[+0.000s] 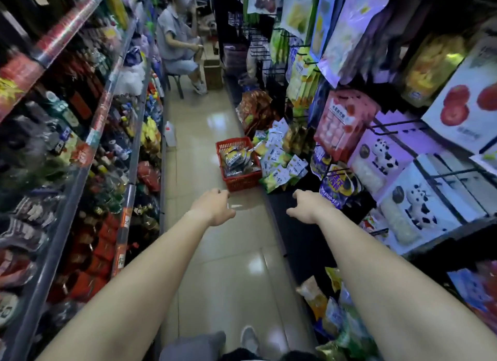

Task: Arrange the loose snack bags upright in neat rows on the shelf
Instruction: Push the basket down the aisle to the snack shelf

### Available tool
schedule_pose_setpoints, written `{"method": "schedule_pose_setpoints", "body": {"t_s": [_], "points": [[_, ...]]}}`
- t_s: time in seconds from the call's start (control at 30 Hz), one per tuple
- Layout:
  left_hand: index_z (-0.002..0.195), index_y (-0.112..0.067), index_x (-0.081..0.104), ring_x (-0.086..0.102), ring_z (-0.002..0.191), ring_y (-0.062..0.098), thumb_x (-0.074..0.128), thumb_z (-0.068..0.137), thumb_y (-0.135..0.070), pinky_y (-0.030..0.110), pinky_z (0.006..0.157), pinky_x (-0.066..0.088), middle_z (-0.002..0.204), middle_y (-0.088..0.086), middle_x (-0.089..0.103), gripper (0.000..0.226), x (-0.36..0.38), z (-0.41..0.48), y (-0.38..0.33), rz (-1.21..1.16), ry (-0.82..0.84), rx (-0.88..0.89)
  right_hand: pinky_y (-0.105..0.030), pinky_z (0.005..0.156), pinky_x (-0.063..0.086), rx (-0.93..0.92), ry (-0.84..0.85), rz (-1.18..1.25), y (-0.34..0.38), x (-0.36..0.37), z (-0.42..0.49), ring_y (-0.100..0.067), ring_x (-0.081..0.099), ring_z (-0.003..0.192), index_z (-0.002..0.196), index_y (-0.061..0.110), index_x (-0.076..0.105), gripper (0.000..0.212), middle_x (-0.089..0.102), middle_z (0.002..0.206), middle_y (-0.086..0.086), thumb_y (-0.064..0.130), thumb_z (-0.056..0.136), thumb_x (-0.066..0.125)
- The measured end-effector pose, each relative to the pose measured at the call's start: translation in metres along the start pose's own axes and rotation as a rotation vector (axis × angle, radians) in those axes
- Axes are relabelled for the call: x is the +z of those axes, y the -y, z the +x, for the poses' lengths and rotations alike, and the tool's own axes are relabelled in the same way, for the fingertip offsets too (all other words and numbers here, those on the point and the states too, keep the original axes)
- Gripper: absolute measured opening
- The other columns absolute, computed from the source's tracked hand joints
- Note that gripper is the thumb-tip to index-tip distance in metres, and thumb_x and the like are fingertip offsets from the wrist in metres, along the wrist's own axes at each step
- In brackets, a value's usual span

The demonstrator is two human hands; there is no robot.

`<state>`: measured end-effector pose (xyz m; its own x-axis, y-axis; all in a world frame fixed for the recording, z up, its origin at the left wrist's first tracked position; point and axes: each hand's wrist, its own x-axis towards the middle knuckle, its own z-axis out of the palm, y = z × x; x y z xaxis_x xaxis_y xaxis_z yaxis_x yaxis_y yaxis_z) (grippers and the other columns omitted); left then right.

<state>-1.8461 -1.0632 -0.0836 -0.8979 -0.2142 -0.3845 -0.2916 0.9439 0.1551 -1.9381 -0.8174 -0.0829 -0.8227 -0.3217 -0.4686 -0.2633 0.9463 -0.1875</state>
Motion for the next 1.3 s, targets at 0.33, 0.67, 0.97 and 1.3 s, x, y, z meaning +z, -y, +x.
{"method": "schedule_pose_setpoints", "body": {"t_s": [0.33, 0.67, 0.97, 1.3], "points": [[0.133, -0.016, 0.048, 0.049, 0.121, 0.033, 0.058, 0.084, -0.052, 0.042, 0.097, 0.045, 0.133, 0.011, 0.050, 0.061, -0.037, 0.148, -0.022, 0.034, 0.063, 0.096, -0.049, 0.097, 0.047, 0.073, 0.033, 0.019, -0.011, -0.040, 0.116, -0.036, 0.047, 0.126, 0.142, 0.018, 0.043, 0.063, 0.051, 0.138, -0.011, 0.048, 0.088, 0.057], [0.140, -0.017, 0.042, 0.045, 0.125, 0.035, 0.055, 0.087, -0.053, 0.048, 0.100, 0.043, 0.136, 0.011, 0.046, 0.065, -0.069, 0.241, -0.085, 0.110, 0.081, 0.247, -0.045, 0.096, 0.049, 0.192, -0.002, 0.174, -0.057, -0.076, 0.166, -0.032, 0.055, 0.119, 0.133, 0.016, 0.050, 0.058, 0.056, 0.133, -0.008, 0.047, 0.085, 0.059], [0.141, -0.016, 0.041, 0.048, 0.123, 0.036, 0.055, 0.089, -0.052, 0.046, 0.098, 0.045, 0.139, 0.014, 0.046, 0.065, -0.068, 0.286, -0.166, 0.330, 0.206, 0.652, -0.038, 0.088, 0.053, 0.520, -0.141, 0.349, -0.094, -0.061, 0.123, -0.031, 0.063, 0.103, 0.118, 0.024, 0.056, 0.055, 0.066, 0.119, -0.006, 0.055, 0.073, 0.057], [0.139, -0.014, 0.043, 0.043, 0.131, 0.036, 0.057, 0.085, -0.054, 0.043, 0.105, 0.040, 0.142, 0.015, 0.047, 0.069, -0.022, 0.216, -0.242, 0.474, 0.332, 1.165, -0.044, 0.087, 0.055, 0.981, -0.202, 0.578, -0.083, -0.009, -0.033, -0.032, 0.062, 0.105, 0.139, 0.022, 0.047, 0.054, 0.060, 0.128, -0.012, 0.044, 0.091, 0.059]]}}
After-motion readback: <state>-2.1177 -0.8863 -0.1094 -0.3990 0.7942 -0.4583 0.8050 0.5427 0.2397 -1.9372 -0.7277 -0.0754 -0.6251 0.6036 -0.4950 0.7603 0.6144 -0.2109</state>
